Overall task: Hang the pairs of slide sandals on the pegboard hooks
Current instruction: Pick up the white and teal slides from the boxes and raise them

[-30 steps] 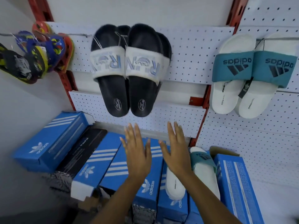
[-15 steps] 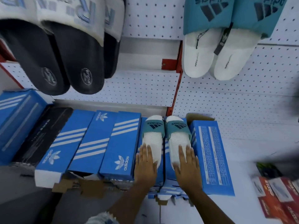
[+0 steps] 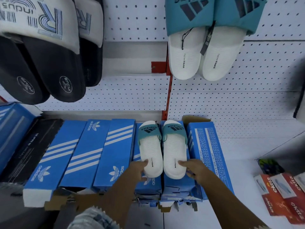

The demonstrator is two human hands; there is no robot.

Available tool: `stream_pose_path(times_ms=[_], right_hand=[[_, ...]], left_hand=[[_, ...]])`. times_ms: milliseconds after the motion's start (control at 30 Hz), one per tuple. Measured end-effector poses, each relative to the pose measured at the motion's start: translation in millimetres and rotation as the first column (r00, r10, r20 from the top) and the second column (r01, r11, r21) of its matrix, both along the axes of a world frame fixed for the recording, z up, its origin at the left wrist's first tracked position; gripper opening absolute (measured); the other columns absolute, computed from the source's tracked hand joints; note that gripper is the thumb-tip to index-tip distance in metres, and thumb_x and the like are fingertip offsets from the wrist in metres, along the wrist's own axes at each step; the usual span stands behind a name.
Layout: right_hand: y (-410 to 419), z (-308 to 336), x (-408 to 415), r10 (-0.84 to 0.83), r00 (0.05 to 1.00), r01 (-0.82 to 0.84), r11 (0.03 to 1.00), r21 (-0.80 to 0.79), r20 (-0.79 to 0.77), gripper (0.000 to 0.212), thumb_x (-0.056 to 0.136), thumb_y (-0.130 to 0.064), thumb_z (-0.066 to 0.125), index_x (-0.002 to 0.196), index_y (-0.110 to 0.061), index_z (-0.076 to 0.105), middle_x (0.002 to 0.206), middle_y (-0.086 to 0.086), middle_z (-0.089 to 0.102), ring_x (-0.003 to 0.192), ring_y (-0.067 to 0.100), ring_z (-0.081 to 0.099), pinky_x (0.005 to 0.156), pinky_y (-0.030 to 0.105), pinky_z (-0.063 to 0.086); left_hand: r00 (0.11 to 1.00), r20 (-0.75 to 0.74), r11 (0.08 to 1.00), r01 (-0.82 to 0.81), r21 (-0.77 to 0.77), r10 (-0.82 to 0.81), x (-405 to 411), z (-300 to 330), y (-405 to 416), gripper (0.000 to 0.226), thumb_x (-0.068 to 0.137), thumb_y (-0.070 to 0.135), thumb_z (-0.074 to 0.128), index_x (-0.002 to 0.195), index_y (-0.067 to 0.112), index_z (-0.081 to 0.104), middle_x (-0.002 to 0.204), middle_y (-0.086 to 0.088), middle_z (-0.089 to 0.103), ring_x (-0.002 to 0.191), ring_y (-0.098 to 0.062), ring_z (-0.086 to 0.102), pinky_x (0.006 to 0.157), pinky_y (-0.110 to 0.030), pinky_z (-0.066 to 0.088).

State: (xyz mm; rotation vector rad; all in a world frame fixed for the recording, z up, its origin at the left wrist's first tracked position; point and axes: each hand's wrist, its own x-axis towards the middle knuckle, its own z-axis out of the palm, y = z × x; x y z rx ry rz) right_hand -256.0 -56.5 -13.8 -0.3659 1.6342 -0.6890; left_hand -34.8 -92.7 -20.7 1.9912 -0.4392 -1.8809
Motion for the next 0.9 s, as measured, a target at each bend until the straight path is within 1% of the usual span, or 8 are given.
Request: stream_pose_path(times_ms=[67, 133, 200, 300, 400, 567, 667, 900], right_hand=[[1.5, 4.6, -6.8, 0.039, 0.999, -0.040, 0.999, 0.030, 0.030, 0.017, 0.079, -0.008, 0.075, 0.087, -0.003, 0.061, 0.087, 0.009, 0.064, 0.079, 0.018, 0.058, 0.056, 0.025, 0.049], [7.1, 7.0, -10.2, 0.068, 0.995, -0.073, 0.995, 0.062, 0.078, 0.027, 0.078, -0.008, 0.075, 0.101, -0.003, 0.062, 0.097, 0.009, 0.066, 0.095, 0.022, 0.059, 0.070, 0.032, 0.052], [14.9, 6.8, -9.7, 0.046, 0.990, -0.052, 0.998, 0.046, 0.133, 0.031, 0.080, -0.001, 0.071, 0.108, -0.002, 0.059, 0.097, 0.010, 0.067, 0.091, 0.024, 0.061, 0.083, 0.039, 0.052], [27.7, 11.3, -4.8, -0.037, 0.986, 0.049, 0.996, -0.071, 0.165, 0.042, 0.079, 0.008, 0.068, 0.116, -0.005, 0.054, 0.105, 0.012, 0.066, 0.088, 0.025, 0.063, 0.068, 0.038, 0.057], [41.2, 21.8, -0.9, -0.080, 0.978, 0.122, 0.968, -0.218, 0.193, 0.033, 0.080, 0.011, 0.065, 0.107, -0.005, 0.057, 0.100, 0.009, 0.066, 0.086, 0.022, 0.064, 0.051, 0.030, 0.057], [51.4, 55.9, -2.3, -0.114, 0.959, 0.224, 0.868, -0.442, 0.261, 0.029, 0.081, 0.007, 0.066, 0.101, -0.013, 0.059, 0.114, 0.012, 0.065, 0.106, 0.030, 0.062, 0.075, 0.038, 0.058], [52.0, 93.7, -6.3, -0.127, 0.959, 0.254, 0.780, -0.573, 0.252, 0.028, 0.083, 0.005, 0.064, 0.101, -0.016, 0.060, 0.106, 0.005, 0.066, 0.097, 0.021, 0.064, 0.072, 0.031, 0.058], [40.0, 192.2, -21.5, -0.147, 0.949, 0.313, 0.546, -0.777, 0.279, 0.028, 0.084, 0.002, 0.064, 0.106, -0.015, 0.062, 0.104, 0.002, 0.068, 0.086, 0.009, 0.070, 0.064, 0.021, 0.057]], left_hand=[[0.998, -0.035, 0.999, 0.051, 0.011, -0.050, 4.2, 3.3, 4.1, 0.043, 0.087, 0.014, 0.066, 0.124, -0.003, 0.052, 0.115, -0.018, 0.060, 0.102, -0.030, 0.056, 0.095, -0.047, 0.049], [0.997, -0.067, 0.999, 0.048, -0.004, -0.048, 5.5, 3.9, 12.3, 0.047, 0.086, 0.010, 0.066, 0.128, -0.006, 0.051, 0.131, -0.022, 0.057, 0.116, -0.033, 0.055, 0.096, -0.049, 0.049], [0.996, -0.090, 0.999, 0.000, -0.050, -0.005, 4.7, 4.8, 22.5, 0.048, 0.086, 0.006, 0.065, 0.129, -0.008, 0.049, 0.135, -0.024, 0.054, 0.119, -0.035, 0.054, 0.095, -0.049, 0.049], [0.991, -0.120, 0.985, -0.069, -0.155, 0.051, 2.6, 11.2, 39.0, 0.041, 0.086, 0.003, 0.064, 0.124, -0.008, 0.052, 0.125, -0.024, 0.059, 0.103, -0.034, 0.058, 0.079, -0.042, 0.053], [0.989, -0.122, 0.939, -0.113, -0.324, 0.077, 3.3, 22.9, 51.5, 0.032, 0.086, 0.004, 0.065, 0.116, -0.001, 0.056, 0.119, -0.016, 0.060, 0.099, -0.031, 0.057, 0.068, -0.035, 0.053], [0.991, -0.128, 0.772, -0.099, -0.628, 0.023, -0.7, 69.0, 55.8, 0.038, 0.086, 0.006, 0.065, 0.124, 0.000, 0.056, 0.121, -0.014, 0.064, 0.106, -0.030, 0.062, 0.078, -0.039, 0.056], [0.990, -0.141, 0.650, -0.091, -0.754, -0.026, -6.9, 106.1, 54.5, 0.038, 0.087, 0.009, 0.065, 0.124, 0.006, 0.058, 0.119, -0.010, 0.068, 0.104, -0.025, 0.065, 0.087, -0.042, 0.055], [0.976, -0.187, 0.371, -0.134, -0.919, -0.112, -32.9, 201.2, 35.0, 0.022, 0.086, 0.012, 0.066, 0.103, 0.026, 0.067, 0.096, 0.007, 0.074, 0.087, -0.006, 0.069, 0.074, -0.023, 0.055]])
